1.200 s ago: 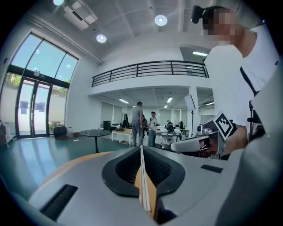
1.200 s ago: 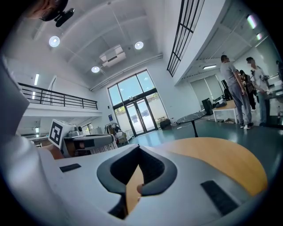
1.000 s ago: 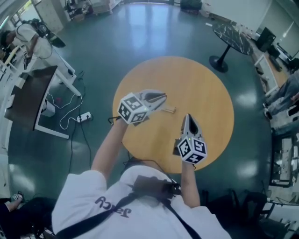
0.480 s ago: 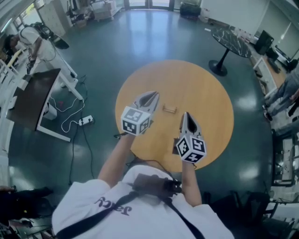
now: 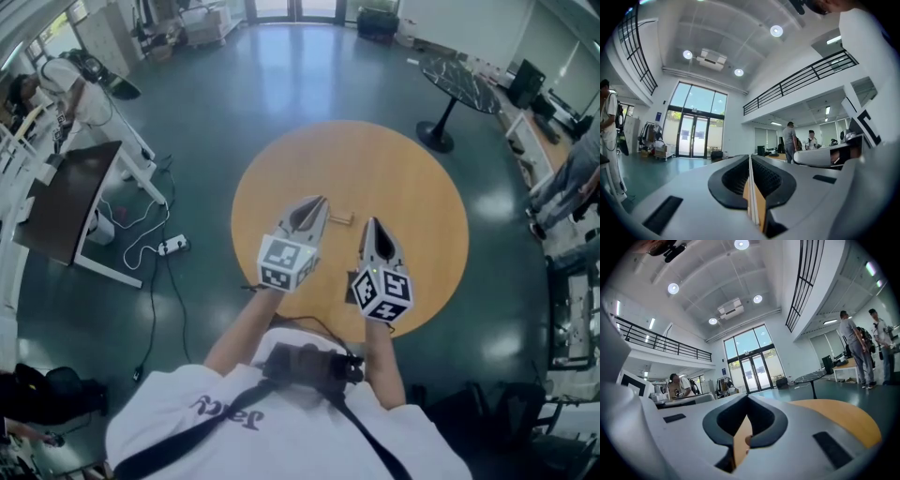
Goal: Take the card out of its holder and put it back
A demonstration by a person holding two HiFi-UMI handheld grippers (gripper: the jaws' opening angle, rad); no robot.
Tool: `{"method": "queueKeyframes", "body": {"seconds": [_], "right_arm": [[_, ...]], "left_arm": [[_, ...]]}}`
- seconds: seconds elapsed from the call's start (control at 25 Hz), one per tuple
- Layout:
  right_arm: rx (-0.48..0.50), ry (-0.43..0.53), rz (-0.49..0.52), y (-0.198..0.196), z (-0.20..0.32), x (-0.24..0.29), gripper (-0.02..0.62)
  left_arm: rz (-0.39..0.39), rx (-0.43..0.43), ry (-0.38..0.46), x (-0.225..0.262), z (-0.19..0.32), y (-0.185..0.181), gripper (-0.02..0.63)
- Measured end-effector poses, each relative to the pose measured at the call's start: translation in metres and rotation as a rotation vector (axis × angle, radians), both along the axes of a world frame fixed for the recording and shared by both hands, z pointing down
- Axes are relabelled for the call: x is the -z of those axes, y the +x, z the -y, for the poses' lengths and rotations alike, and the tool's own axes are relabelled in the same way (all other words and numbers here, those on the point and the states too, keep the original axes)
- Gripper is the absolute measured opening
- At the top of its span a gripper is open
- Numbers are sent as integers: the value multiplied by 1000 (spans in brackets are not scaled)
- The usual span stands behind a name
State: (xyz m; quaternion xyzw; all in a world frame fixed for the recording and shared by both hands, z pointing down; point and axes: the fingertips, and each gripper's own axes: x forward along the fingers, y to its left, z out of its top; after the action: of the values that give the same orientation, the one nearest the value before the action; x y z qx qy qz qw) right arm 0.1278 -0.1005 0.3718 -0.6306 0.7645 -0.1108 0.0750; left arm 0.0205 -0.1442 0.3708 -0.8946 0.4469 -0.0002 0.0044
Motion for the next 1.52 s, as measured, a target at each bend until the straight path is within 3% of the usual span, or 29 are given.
{"method": "queueKeyframes", "body": {"seconds": [0.52,0.92,1.24,1.52], "right_arm": [[-31,5,-4,11,0,-1,17],[-42,-17,5,12,7,-7,17],[-45,-55,40,10,15,-25,18],[-64,-114,50,20,20,-48,18]], "left_arm": [[-8,-84,41,6,-15,23,26],[-2,-75,-10,-13,-1,11,26],[64,-132,-26,-40,11,2,26],[97,-89,-97,-71,22,-12,26]]}}
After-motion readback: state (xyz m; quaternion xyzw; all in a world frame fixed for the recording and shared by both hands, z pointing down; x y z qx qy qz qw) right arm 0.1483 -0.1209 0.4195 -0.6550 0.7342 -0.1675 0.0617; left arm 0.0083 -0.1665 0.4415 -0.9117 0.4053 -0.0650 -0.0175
